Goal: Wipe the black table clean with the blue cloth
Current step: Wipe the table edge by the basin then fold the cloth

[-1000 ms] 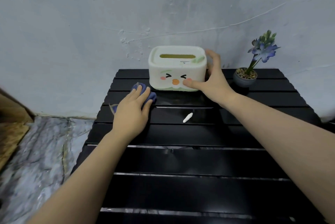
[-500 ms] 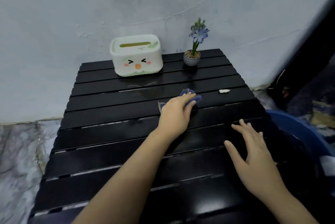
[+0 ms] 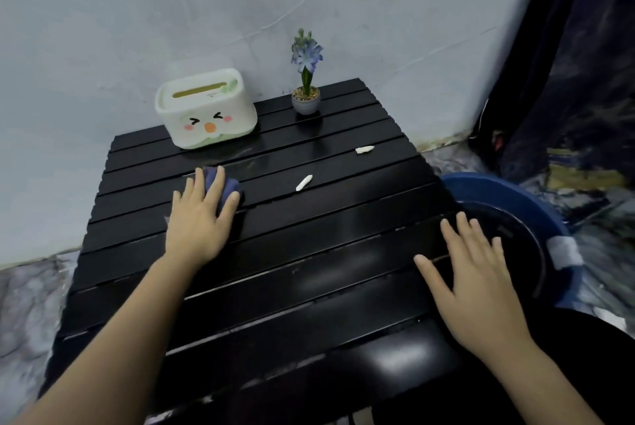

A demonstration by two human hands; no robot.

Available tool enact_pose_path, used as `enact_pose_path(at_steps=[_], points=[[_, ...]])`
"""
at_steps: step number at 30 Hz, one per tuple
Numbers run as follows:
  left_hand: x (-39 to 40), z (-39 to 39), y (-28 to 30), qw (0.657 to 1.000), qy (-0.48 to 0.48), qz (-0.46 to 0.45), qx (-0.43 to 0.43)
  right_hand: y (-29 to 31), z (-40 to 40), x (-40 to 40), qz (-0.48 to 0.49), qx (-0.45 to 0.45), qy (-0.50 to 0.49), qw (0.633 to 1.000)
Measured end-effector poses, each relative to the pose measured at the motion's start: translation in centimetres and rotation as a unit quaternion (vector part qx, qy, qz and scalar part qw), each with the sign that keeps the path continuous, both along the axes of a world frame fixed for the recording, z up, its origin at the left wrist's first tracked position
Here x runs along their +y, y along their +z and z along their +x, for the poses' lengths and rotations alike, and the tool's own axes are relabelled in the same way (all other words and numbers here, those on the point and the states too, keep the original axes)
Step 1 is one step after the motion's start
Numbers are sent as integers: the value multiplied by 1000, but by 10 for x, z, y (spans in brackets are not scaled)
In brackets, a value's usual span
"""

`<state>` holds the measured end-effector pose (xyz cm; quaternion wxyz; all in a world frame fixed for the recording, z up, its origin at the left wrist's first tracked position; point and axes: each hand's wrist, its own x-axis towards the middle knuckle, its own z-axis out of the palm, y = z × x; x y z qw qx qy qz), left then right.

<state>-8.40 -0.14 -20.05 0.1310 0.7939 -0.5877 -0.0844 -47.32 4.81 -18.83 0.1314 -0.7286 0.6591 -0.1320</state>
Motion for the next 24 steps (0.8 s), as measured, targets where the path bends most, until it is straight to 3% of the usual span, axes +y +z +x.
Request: enact_pose_path(at_steps=[5,15,20,24], points=[[-32,-48,-9,1000,1,-12,-8,-3,-10,9,13,30,5,999],[-111,-202,-10,991,-128,-44,13,-6,-6,11,14,48,-10,999],[-130,-275,-3,943,-298,-77,127,-6,-5,10,26,49,-12,998],[-121,-318,3,908,-372,-40,186,-9,-6,9,31,38,-9,999]])
